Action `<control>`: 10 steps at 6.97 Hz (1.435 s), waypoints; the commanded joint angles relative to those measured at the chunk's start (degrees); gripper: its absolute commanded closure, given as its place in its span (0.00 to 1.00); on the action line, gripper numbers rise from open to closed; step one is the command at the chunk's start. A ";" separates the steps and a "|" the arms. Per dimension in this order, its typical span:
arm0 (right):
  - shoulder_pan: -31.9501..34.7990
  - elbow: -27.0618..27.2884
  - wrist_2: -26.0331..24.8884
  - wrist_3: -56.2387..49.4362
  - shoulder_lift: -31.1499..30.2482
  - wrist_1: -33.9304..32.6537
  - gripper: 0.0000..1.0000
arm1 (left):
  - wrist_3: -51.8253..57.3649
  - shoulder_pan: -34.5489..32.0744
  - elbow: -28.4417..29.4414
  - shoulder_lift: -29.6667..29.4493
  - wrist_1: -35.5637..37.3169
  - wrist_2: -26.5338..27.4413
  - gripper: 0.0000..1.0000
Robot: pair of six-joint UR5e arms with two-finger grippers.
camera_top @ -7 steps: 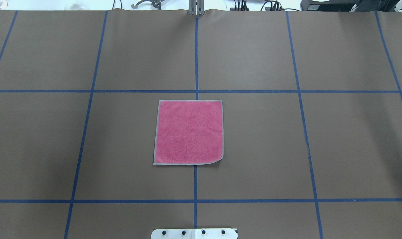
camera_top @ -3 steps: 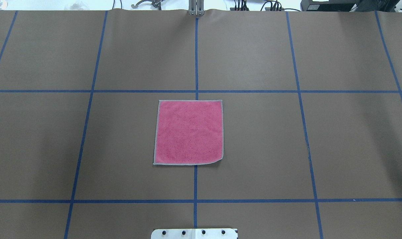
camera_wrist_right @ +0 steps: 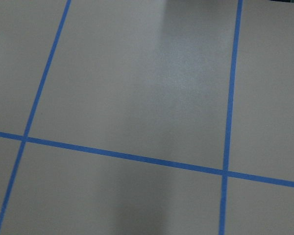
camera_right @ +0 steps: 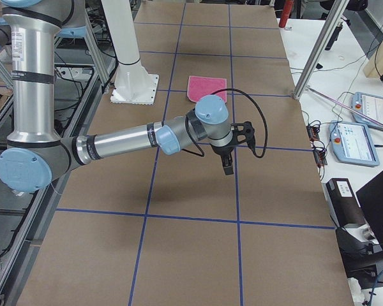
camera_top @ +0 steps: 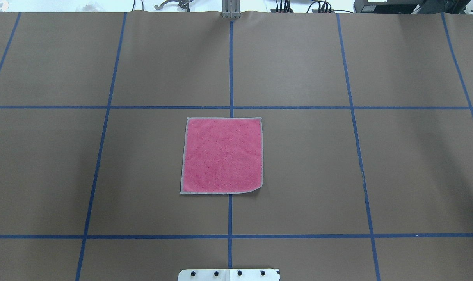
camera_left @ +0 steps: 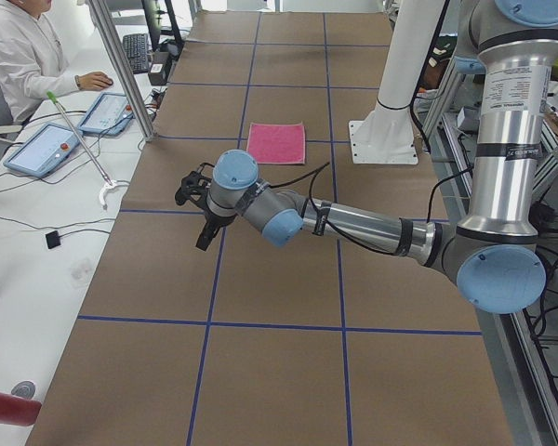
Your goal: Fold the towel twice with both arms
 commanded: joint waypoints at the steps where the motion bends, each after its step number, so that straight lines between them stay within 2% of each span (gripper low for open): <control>1: -7.51 6.34 -3.39 18.54 0.07 0.78 0.01 | -19.36 7.10 -1.94 -0.17 -7.93 0.25 0.00; 2: -11.72 6.89 -6.20 26.62 -0.11 5.48 0.01 | -28.74 11.39 -5.70 -0.26 -7.94 2.16 0.00; 3: -16.29 6.98 -9.45 33.40 -0.20 9.79 0.01 | -35.71 17.26 -8.43 -0.61 -7.94 6.36 0.00; 5: -25.34 7.33 -18.14 46.85 -0.29 16.40 0.02 | -47.68 28.60 -9.95 -4.46 -7.85 18.03 0.00; 7: -39.29 10.84 -33.40 59.87 -0.02 16.87 0.02 | -55.43 37.15 -9.78 -7.81 -7.07 24.05 0.00; 10: -55.31 11.64 -49.86 76.57 2.69 16.52 0.05 | -64.40 47.61 -9.60 -10.35 -6.36 33.71 0.00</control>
